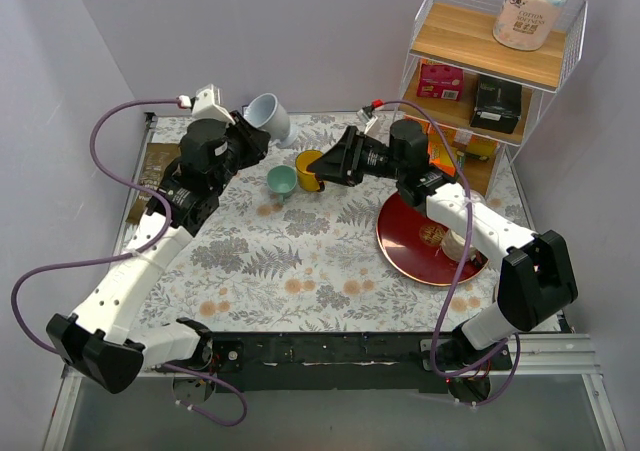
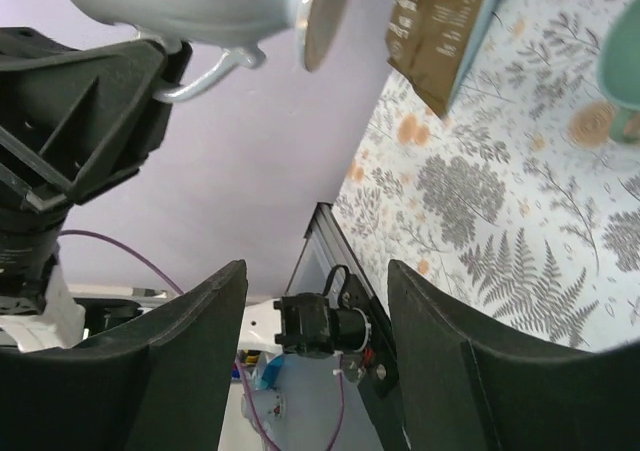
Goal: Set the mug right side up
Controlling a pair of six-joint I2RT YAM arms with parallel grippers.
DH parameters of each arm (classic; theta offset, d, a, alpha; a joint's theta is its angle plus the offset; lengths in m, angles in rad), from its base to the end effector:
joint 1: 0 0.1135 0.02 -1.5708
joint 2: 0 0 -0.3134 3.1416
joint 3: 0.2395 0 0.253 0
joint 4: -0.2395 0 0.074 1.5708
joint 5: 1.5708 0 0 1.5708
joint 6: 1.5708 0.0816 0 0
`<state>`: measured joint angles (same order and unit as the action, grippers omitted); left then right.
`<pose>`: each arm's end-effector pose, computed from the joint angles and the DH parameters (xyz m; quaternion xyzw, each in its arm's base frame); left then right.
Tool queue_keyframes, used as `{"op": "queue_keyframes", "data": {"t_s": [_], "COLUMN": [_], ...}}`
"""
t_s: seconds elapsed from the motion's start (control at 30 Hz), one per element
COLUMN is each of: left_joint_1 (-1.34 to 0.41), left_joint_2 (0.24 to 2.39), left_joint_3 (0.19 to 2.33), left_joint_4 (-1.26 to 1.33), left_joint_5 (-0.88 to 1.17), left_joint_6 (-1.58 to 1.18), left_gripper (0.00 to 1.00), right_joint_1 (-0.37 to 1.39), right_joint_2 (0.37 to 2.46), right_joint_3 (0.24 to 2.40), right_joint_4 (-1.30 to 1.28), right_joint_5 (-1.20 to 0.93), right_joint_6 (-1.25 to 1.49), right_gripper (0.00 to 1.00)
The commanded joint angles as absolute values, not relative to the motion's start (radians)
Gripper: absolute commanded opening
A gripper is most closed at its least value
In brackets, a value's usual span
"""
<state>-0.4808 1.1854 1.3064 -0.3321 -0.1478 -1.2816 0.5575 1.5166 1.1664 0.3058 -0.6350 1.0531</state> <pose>0.2629 -0.1236 0.4607 -0.3450 0.6961 -0.4472 0.4432 0.3088 0.2495 0.3923 -0.0408 0.7185 0.6298 0.2924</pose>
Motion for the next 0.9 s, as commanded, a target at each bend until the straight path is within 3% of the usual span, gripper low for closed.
{"op": "queue_keyframes", "data": {"t_s": [0.0,0.27,0.43,0.87], "left_joint_1": [-0.482,-0.482,-0.480,-0.397], "left_joint_2": [1.100,1.043,1.107,1.359], "left_joint_3": [1.289,0.981,0.908,0.775], "left_joint_4": [-0.411,-0.272,-0.190,0.276], "left_joint_5": [-0.480,-0.609,-0.676,-0.546], "left_joint_6": [-1.187,-1.177,-1.178,-1.007], "left_gripper": [0.00,0.00,0.00,0.00], "right_joint_1": [0.558,0.557,0.552,0.523], "right_joint_2": [1.506,1.506,1.500,1.417], "right_joint_3": [1.213,1.223,1.223,1.178], "right_joint_4": [0.154,0.084,0.071,0.018], "right_joint_5": [-0.623,-0.601,-0.603,-0.578], "right_joint_6": [0.968,0.943,0.943,0.916], "right_gripper": [0.66,0.65,0.63,0.62]}}
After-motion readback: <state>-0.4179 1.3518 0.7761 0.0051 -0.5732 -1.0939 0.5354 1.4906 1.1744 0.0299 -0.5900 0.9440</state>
